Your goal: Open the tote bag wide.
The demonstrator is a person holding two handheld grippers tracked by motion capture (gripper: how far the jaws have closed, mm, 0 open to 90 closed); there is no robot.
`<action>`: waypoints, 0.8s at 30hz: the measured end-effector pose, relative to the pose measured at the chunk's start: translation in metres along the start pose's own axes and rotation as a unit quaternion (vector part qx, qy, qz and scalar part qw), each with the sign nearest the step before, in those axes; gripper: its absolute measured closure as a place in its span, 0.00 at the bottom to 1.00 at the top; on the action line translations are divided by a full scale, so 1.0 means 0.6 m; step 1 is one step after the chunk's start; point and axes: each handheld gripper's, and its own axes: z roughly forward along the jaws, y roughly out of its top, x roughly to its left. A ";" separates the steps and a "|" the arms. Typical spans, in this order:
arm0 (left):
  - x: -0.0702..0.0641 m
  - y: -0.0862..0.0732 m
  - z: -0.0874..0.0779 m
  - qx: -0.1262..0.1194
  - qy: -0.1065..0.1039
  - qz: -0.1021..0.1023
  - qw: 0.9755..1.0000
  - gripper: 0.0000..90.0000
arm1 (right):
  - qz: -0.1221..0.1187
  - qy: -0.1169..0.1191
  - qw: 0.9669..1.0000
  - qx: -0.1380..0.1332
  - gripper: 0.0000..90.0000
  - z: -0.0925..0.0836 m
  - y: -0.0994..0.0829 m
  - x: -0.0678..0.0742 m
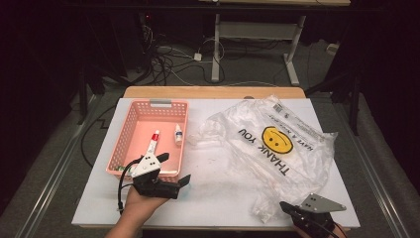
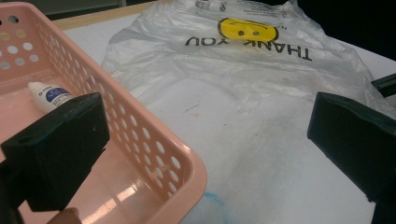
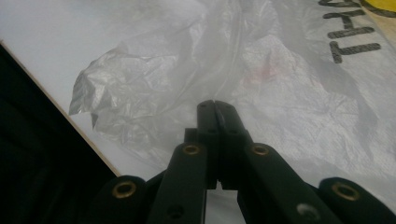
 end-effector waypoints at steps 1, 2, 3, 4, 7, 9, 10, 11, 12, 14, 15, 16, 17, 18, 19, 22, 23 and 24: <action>0.000 0.000 0.000 -0.001 0.000 0.000 1.000 0.00 | -0.002 0.005 1.000 -0.001 1.00 0.004 0.002 0.003; 0.000 0.000 -0.001 -0.001 0.001 -0.001 1.000 0.00 | -0.002 0.010 1.000 0.000 1.00 0.008 0.005 0.006; 0.000 0.000 -0.001 -0.003 0.001 -0.002 1.000 0.00 | -0.004 0.012 1.000 -0.001 1.00 0.012 0.007 0.008; 0.000 0.000 -0.001 -0.003 0.001 -0.002 1.000 0.00 | -0.009 0.012 1.000 0.002 1.00 0.014 0.010 0.010; 0.001 0.000 -0.004 -0.004 0.004 -0.003 1.000 0.00 | -0.006 0.021 1.000 -0.001 1.00 0.022 0.014 0.014; 0.002 -0.001 -0.005 -0.005 0.005 -0.003 1.000 0.00 | -0.012 0.024 1.000 -0.002 0.99 0.024 0.016 0.017; 0.002 -0.002 -0.006 -0.005 0.006 -0.004 1.000 0.00 | -0.009 0.024 1.000 -0.002 0.96 0.023 0.016 0.017; 0.003 -0.002 -0.007 -0.005 0.008 -0.005 1.000 0.00 | -0.008 0.027 1.000 -0.007 0.93 0.021 0.017 0.016; 0.004 -0.003 -0.008 -0.005 0.010 -0.006 1.000 0.00 | -0.007 0.028 1.000 -0.012 0.90 0.018 0.017 0.014; 0.006 -0.004 -0.010 -0.003 0.014 -0.007 1.000 0.00 | 0.003 0.026 0.999 -0.024 0.82 0.009 0.018 0.010; 0.006 -0.005 -0.011 -0.003 0.016 -0.008 1.000 0.00 | 0.007 0.025 0.999 -0.032 0.79 0.005 0.018 0.006; 0.007 -0.005 -0.012 -0.002 0.017 -0.009 1.000 0.00 | 0.014 0.023 0.999 -0.041 0.76 0.000 0.019 0.002; 0.008 -0.006 -0.013 -0.001 0.019 -0.009 1.000 0.00 | 0.020 0.023 0.998 -0.050 0.73 -0.004 0.020 -0.002; 0.008 -0.007 -0.014 -0.001 0.021 -0.010 1.000 0.00 | 0.027 0.020 0.998 -0.058 0.70 -0.008 0.021 -0.006; 0.009 -0.007 -0.015 0.000 0.023 -0.011 1.000 0.00 | 0.034 0.015 0.997 -0.065 0.66 -0.012 0.022 -0.010; 0.010 -0.009 -0.016 -0.001 0.026 -0.012 1.000 0.00 | 0.041 0.006 0.996 -0.082 0.56 -0.019 0.029 -0.022; 0.012 -0.010 -0.017 0.000 0.031 -0.011 0.999 0.00 | 0.045 0.000 0.995 -0.089 0.52 -0.021 0.031 -0.025; 0.012 -0.010 -0.017 0.000 0.032 -0.011 0.999 0.00 | 0.044 -0.005 0.995 -0.095 0.47 -0.023 0.034 -0.028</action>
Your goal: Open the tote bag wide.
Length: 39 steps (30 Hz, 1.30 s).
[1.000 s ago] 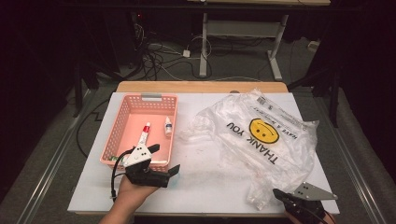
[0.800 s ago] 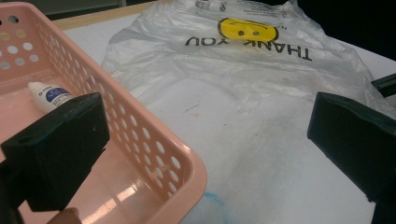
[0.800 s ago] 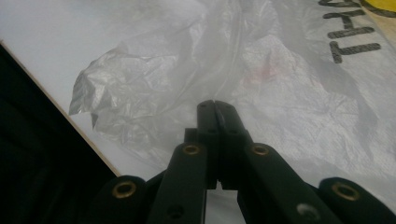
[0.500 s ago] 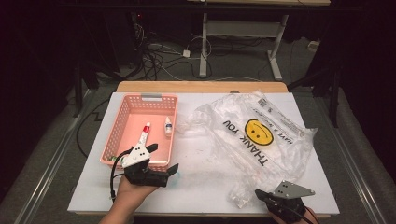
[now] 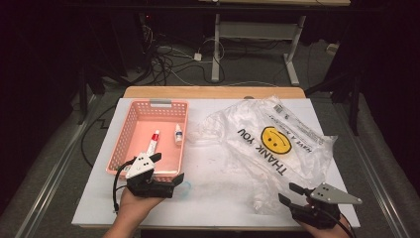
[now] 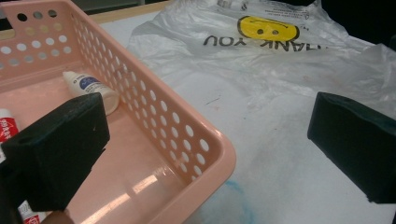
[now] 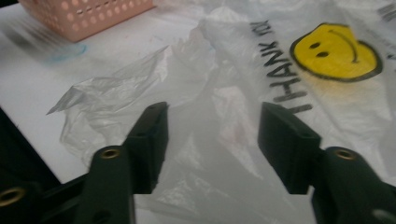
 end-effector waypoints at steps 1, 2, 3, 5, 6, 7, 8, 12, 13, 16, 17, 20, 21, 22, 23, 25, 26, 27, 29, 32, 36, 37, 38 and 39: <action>0.000 0.000 0.000 0.000 0.000 0.000 1.000 0.00 | 0.001 -0.001 1.000 -0.005 0.44 -0.001 0.004 -0.003; 0.001 -0.001 -0.001 0.000 0.001 0.001 1.000 0.00 | 0.003 0.002 1.000 -0.008 0.42 -0.002 0.007 -0.005; 0.001 -0.001 -0.002 0.001 0.001 0.002 1.000 0.00 | 0.004 0.006 1.000 -0.012 0.41 -0.004 0.010 -0.007; 0.002 -0.002 -0.003 0.000 0.003 0.003 1.000 0.00 | 0.000 0.006 1.000 -0.018 0.39 -0.006 0.013 -0.008; 0.002 -0.002 -0.004 -0.002 0.003 0.003 1.000 0.00 | 0.000 0.008 1.000 -0.025 0.37 -0.012 0.017 -0.008; 0.003 -0.002 -0.004 -0.002 0.002 0.002 1.000 0.00 | 0.001 0.008 1.000 -0.029 0.36 -0.016 0.019 -0.008; 0.003 -0.002 -0.004 -0.002 0.002 0.002 1.000 0.00 | 0.000 0.007 0.999 -0.032 0.36 -0.019 0.020 -0.007; 0.005 -0.002 -0.002 0.006 -0.005 -0.006 1.000 0.00 | 0.002 0.001 0.999 -0.034 0.32 -0.024 0.019 -0.010; 0.006 -0.002 -0.001 0.009 -0.005 -0.009 1.000 0.00 | 0.003 0.000 0.999 -0.033 0.30 -0.022 0.019 -0.012; 0.006 -0.001 -0.002 0.013 -0.006 -0.012 1.000 0.00 | 0.001 0.001 1.000 -0.031 0.27 -0.017 0.022 -0.015; 0.005 0.000 -0.003 0.013 -0.006 -0.010 1.000 0.00 | -0.003 -0.002 1.000 -0.030 0.22 -0.011 0.027 -0.016; 0.003 0.002 -0.004 0.011 -0.003 -0.003 1.000 0.00 | -0.006 0.000 1.000 -0.030 0.17 0.003 0.037 -0.018; 0.001 0.003 -0.005 0.009 -0.002 0.002 1.000 0.00 | -0.005 -0.001 1.000 -0.029 0.15 0.009 0.040 -0.019; 0.001 0.003 -0.005 0.009 -0.002 0.002 1.000 0.00 | -0.002 -0.001 1.000 -0.028 0.13 0.016 0.044 -0.020; 0.001 0.003 -0.006 0.009 -0.004 0.003 1.000 0.00 | -0.003 -0.002 1.000 -0.027 0.09 0.023 0.048 -0.021; 0.002 0.003 -0.006 0.012 -0.011 -0.001 1.000 0.00 | -0.005 -0.008 1.000 -0.026 0.02 0.038 0.055 -0.022; 0.002 0.003 -0.006 0.011 -0.010 -0.002 1.000 0.00 | -0.005 -0.008 1.000 -0.026 0.02 0.038 0.055 -0.022; 0.002 0.003 -0.006 0.010 -0.010 -0.001 1.000 0.00 | -0.006 -0.011 1.000 -0.026 0.00 0.045 0.059 -0.022; 0.002 0.003 -0.007 0.012 -0.013 0.003 1.000 0.00 | -0.006 -0.014 1.000 -0.024 0.00 0.057 0.066 -0.023; 0.001 0.004 -0.008 0.011 -0.021 0.007 1.000 0.00 | -0.011 -0.019 1.000 -0.021 0.00 0.076 0.078 -0.025; 0.005 0.003 -0.008 0.008 -0.024 0.008 1.000 0.00 | -0.012 -0.023 1.000 -0.016 0.00 0.094 0.090 -0.028; 0.007 0.003 -0.009 0.006 -0.025 0.005 1.000 0.00 | -0.017 -0.023 0.999 -0.017 0.00 0.099 0.095 -0.028; 0.009 0.002 -0.010 0.005 -0.026 0.002 1.000 0.00 | -0.016 -0.023 0.999 -0.018 0.00 0.103 0.099 -0.027; 0.011 0.002 -0.011 0.002 -0.025 0.000 1.000 0.00 | -0.016 -0.023 0.999 -0.018 0.00 0.103 0.099 -0.027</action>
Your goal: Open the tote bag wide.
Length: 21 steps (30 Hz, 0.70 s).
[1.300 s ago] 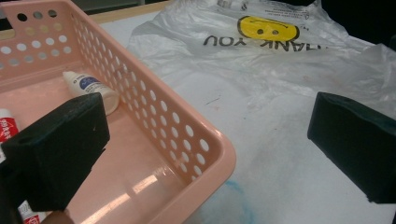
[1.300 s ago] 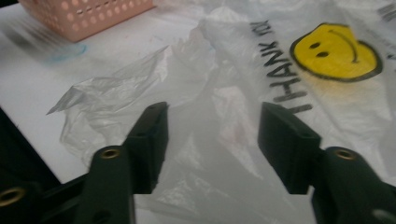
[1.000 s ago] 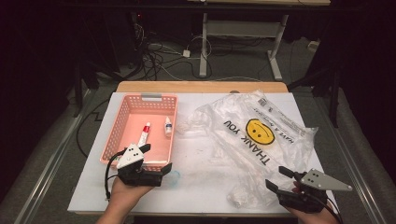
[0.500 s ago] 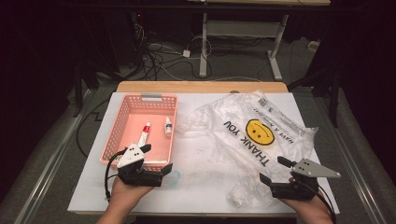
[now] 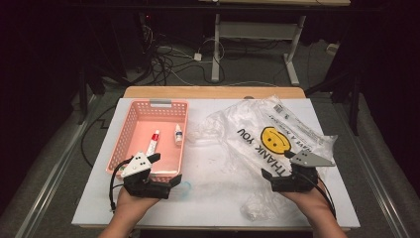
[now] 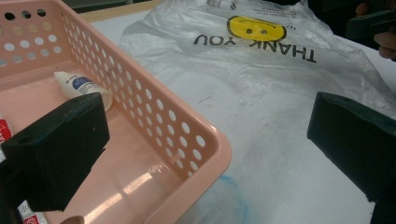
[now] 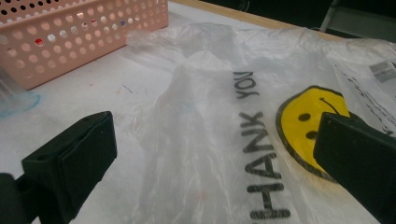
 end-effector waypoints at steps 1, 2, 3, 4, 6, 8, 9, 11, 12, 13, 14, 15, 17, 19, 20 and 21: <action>0.002 -0.001 0.000 -0.001 0.003 -0.002 1.000 0.00 | -0.004 0.001 1.000 0.001 0.00 0.009 0.008 0.002; 0.003 -0.001 0.000 0.001 0.004 -0.004 1.000 0.00 | -0.007 0.003 1.000 -0.001 0.00 0.014 0.012 0.003; 0.005 -0.002 -0.001 0.000 0.005 -0.007 1.000 0.00 | -0.009 0.004 1.000 0.001 0.00 0.019 0.016 0.005; 0.005 -0.002 -0.001 -0.003 0.006 -0.008 1.000 0.00 | -0.009 0.004 1.000 0.001 0.00 0.019 0.016 0.005; 0.004 -0.002 -0.004 -0.004 0.015 -0.004 1.000 0.00 | -0.018 0.010 1.000 -0.002 0.00 0.034 0.026 0.008; 0.002 -0.003 -0.004 -0.002 0.017 0.000 1.000 0.00 | -0.015 0.015 1.000 -0.005 0.01 0.043 0.032 0.009; 0.002 -0.003 -0.004 -0.002 0.017 0.000 1.000 0.00 | -0.015 0.021 1.000 -0.011 0.01 0.048 0.034 0.009; 0.000 -0.004 -0.005 -0.002 0.021 0.001 1.000 0.00 | -0.016 0.022 1.000 -0.011 0.01 0.052 0.038 0.010; -0.002 -0.005 -0.005 -0.002 0.024 0.003 1.000 0.00 | -0.019 0.025 0.999 -0.009 0.01 0.062 0.045 0.011; -0.002 -0.005 -0.005 -0.002 0.024 0.003 1.000 0.00 | -0.016 0.027 0.999 -0.011 0.01 0.067 0.049 0.011; -0.002 -0.006 -0.005 -0.002 0.024 0.002 1.000 0.00 | -0.021 0.028 0.999 -0.011 0.01 0.072 0.053 0.011; -0.003 -0.007 -0.006 -0.003 0.026 0.002 1.000 0.00 | -0.024 0.029 0.999 -0.010 0.01 0.076 0.057 0.010; -0.005 -0.009 -0.009 -0.002 0.031 0.003 1.000 0.00 | -0.026 0.033 0.999 -0.013 0.01 0.086 0.063 0.010; -0.007 -0.011 -0.011 -0.002 0.033 0.002 0.999 0.00 | -0.030 0.035 0.999 -0.010 0.02 0.094 0.067 0.008; -0.008 -0.011 -0.013 -0.004 0.034 0.002 0.999 0.00 | -0.029 0.035 0.999 -0.010 0.02 0.098 0.068 0.007; -0.008 -0.011 -0.013 -0.004 0.034 0.002 0.999 0.00 | -0.029 0.035 0.999 -0.010 0.02 0.098 0.068 0.007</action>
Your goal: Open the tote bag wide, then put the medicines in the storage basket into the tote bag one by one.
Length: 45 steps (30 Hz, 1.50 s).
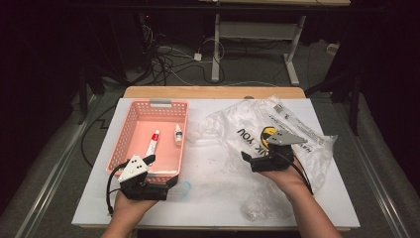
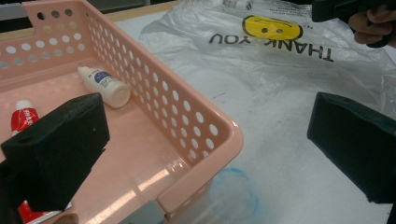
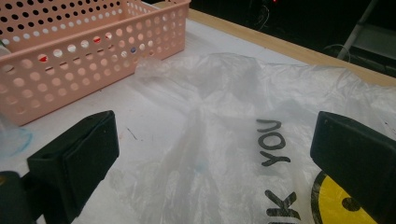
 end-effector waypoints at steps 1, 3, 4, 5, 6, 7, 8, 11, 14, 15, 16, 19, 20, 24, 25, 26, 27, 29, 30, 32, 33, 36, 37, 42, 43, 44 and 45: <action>-0.001 0.000 -0.001 -0.002 0.001 0.000 1.000 0.00 | 0.007 0.002 1.000 0.000 0.03 0.005 0.001 -0.002; -0.003 0.001 -0.003 -0.001 0.003 -0.001 1.000 0.00 | 0.009 0.002 1.000 0.000 0.04 0.008 0.000 -0.003; -0.003 0.003 -0.003 -0.001 0.003 -0.006 1.000 0.00 | 0.014 0.008 1.000 -0.001 0.05 0.013 -0.002 -0.005; -0.003 0.006 -0.003 0.001 0.004 -0.006 1.000 0.00 | 0.017 0.011 1.000 0.005 0.06 0.015 -0.002 -0.005; -0.002 0.009 -0.001 0.005 0.009 -0.002 1.000 0.00 | 0.017 0.011 1.000 0.005 0.06 0.015 -0.002 -0.005; -0.001 0.012 0.003 0.010 0.011 -0.002 1.000 0.00 | 0.019 0.014 1.000 0.011 0.10 0.021 -0.003 -0.006; 0.000 0.014 0.005 0.010 0.007 -0.006 1.000 0.00 | 0.019 0.014 1.000 0.011 0.10 0.021 -0.003 -0.006; -0.004 0.019 0.008 0.002 0.006 -0.004 1.000 0.00 | 0.021 0.019 0.999 0.022 0.16 0.032 -0.007 -0.005; -0.006 0.014 0.004 -0.007 0.002 -0.006 1.000 0.00 | 0.014 0.029 0.999 0.038 0.23 0.042 -0.011 -0.003; -0.007 0.011 0.002 -0.008 0.002 -0.002 1.000 0.00 | 0.012 0.034 0.998 0.044 0.26 0.045 -0.013 -0.003; -0.008 0.007 -0.001 -0.003 0.004 0.008 1.000 0.00 | 0.014 0.042 0.997 0.058 0.31 0.052 -0.017 -0.001; -0.007 -0.001 -0.008 -0.002 0.003 0.004 1.000 0.00 | 0.006 0.053 0.996 0.070 0.38 0.055 -0.021 0.002; -0.006 -0.004 -0.010 -0.002 0.004 0.003 1.000 0.00 | -0.001 0.054 0.996 0.073 0.40 0.056 -0.022 0.004; -0.005 -0.010 -0.014 -0.001 0.002 -0.003 1.000 0.00 | 0.002 0.055 0.995 0.083 0.44 0.061 -0.029 0.007; -0.007 -0.010 -0.015 0.001 0.004 -0.001 1.000 0.00 | -0.003 0.049 0.994 0.100 0.43 0.066 -0.034 0.010; -0.009 -0.009 -0.015 0.000 0.005 0.000 1.000 0.00 | -0.005 0.049 0.993 0.105 0.41 0.069 -0.038 0.011; -0.011 -0.009 -0.016 0.000 0.005 0.000 1.000 0.00 | -0.006 0.048 0.993 0.111 0.39 0.071 -0.041 0.012; -0.013 -0.009 -0.017 -0.002 0.006 0.000 1.000 0.00 | -0.009 0.048 0.992 0.114 0.37 0.072 -0.044 0.013; -0.015 -0.010 -0.017 -0.003 0.006 0.000 1.000 0.00 | -0.020 0.050 0.991 0.123 0.33 0.073 -0.047 0.015; -0.019 -0.012 -0.017 0.002 0.006 0.003 1.000 0.00 | -0.018 0.053 0.990 0.127 0.30 0.075 -0.050 0.016; -0.019 -0.012 -0.018 0.001 0.006 0.002 1.000 0.00 | -0.020 0.060 0.989 0.131 0.28 0.077 -0.051 0.016; -0.018 -0.010 -0.017 -0.002 0.006 -0.001 1.000 0.00 | -0.035 0.061 0.988 0.139 0.27 0.082 -0.055 0.023; -0.017 -0.010 -0.016 -0.001 0.006 -0.002 1.000 0.00 | -0.049 0.061 0.986 0.150 0.28 0.086 -0.058 0.028; -0.018 -0.012 -0.011 0.005 0.001 0.000 1.000 0.00 | -0.047 0.059 0.985 0.158 0.39 0.092 -0.063 0.027; -0.018 -0.012 -0.012 0.003 0.001 0.000 1.000 0.00 | -0.038 0.058 0.985 0.158 0.46 0.090 -0.063 0.023; -0.018 -0.012 -0.013 0.003 0.000 -0.001 1.000 0.00 | -0.037 0.056 0.986 0.152 0.49 0.089 -0.063 0.022; -0.018 -0.012 -0.013 0.002 0.000 -0.002 1.000 0.00 | -0.036 0.056 0.987 0.147 0.52 0.087 -0.064 0.020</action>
